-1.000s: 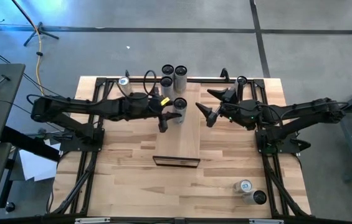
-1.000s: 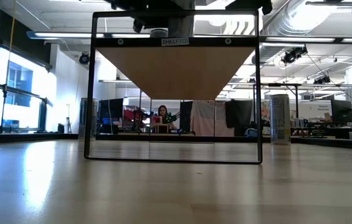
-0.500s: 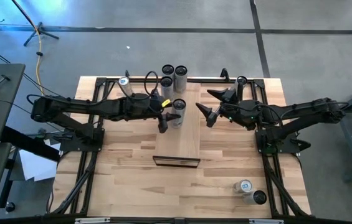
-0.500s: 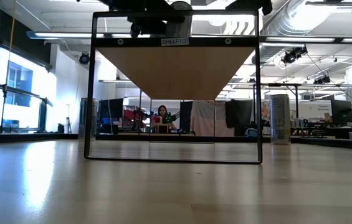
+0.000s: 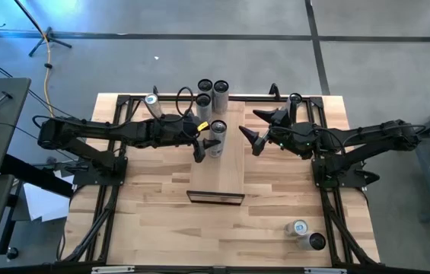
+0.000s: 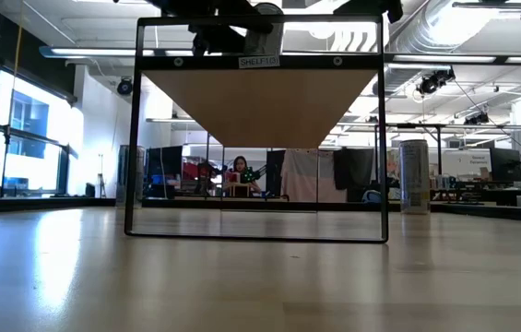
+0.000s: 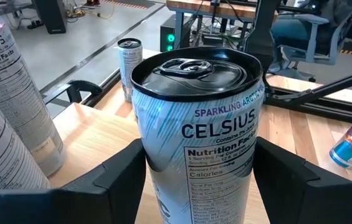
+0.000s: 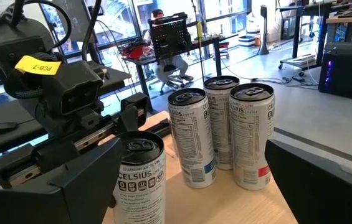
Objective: Place canned beverage on shelf
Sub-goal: Put the white blue soda can on the shelf aligned with the white blue soda can
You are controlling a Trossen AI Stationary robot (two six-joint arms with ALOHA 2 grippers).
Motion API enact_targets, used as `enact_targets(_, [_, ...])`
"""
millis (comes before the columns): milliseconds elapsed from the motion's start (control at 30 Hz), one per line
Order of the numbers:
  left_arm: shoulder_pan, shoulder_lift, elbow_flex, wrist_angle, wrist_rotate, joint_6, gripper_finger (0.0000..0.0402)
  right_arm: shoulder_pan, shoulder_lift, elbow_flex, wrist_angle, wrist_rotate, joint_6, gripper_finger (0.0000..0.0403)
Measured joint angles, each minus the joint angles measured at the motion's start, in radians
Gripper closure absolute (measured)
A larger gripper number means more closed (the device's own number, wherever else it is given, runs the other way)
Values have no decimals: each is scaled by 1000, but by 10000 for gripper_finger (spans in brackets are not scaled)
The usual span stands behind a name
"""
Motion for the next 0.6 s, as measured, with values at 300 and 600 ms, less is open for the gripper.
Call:
enact_targets(300, [0,13,2,11,19,-8,165,0,0,0,0,0,7,22])
enact_targets(600, [-5,50,5,42,72,-25,165,0,0,0,-2,1,23,22])
